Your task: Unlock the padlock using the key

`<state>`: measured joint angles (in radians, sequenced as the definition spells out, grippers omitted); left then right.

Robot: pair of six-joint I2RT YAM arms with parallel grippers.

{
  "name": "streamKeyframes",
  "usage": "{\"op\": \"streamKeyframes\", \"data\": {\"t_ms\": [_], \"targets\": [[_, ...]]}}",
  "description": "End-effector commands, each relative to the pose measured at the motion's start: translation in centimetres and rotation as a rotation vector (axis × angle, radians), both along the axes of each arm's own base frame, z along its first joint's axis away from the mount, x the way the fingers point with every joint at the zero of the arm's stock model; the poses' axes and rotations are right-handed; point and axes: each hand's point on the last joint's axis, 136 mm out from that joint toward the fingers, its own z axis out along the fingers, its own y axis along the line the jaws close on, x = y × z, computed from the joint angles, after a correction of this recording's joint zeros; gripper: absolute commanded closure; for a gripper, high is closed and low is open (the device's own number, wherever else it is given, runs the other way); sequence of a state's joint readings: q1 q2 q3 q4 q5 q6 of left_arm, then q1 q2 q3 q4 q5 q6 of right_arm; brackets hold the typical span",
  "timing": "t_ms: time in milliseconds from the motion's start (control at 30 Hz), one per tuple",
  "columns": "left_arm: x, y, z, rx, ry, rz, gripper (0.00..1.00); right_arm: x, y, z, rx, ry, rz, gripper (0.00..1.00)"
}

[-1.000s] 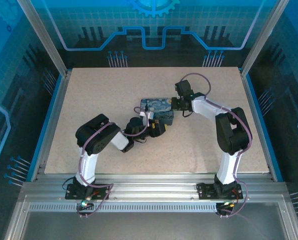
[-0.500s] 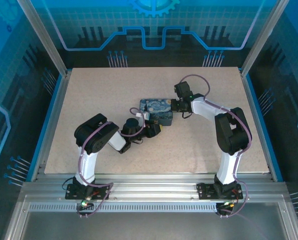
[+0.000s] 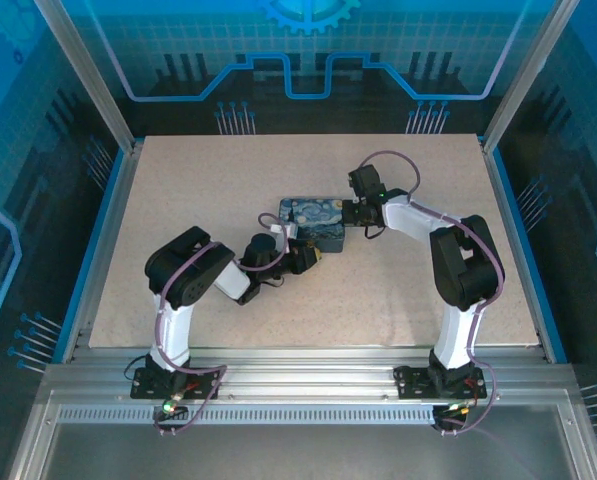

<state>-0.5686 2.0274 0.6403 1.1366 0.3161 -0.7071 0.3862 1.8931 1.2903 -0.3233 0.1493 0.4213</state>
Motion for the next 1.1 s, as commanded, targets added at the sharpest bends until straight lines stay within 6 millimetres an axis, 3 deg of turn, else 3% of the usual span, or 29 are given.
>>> {"op": "streamKeyframes", "data": {"t_ms": [0,233,500,733,1067], "targets": [[-0.3,-0.2,-0.1,0.009,0.047,-0.024,0.87,-0.4,0.7,1.5,0.021,-0.026,0.016,1.00],[-0.3,0.0,0.1,0.010,0.090,-0.017,0.94,-0.7,0.4,2.1,0.035,-0.036,0.015,1.00],[-0.2,0.1,1.0,0.032,0.192,0.010,1.00,-1.8,-1.4,3.2,0.057,-0.060,-0.017,1.00],[0.6,-0.1,2.2,0.049,0.265,0.045,1.00,-3.7,-2.5,3.8,0.089,-0.074,-0.034,1.00],[1.7,-0.8,4.7,0.045,0.314,0.077,1.00,-7.7,-3.3,6.4,0.203,-0.140,-0.045,1.00]]}}
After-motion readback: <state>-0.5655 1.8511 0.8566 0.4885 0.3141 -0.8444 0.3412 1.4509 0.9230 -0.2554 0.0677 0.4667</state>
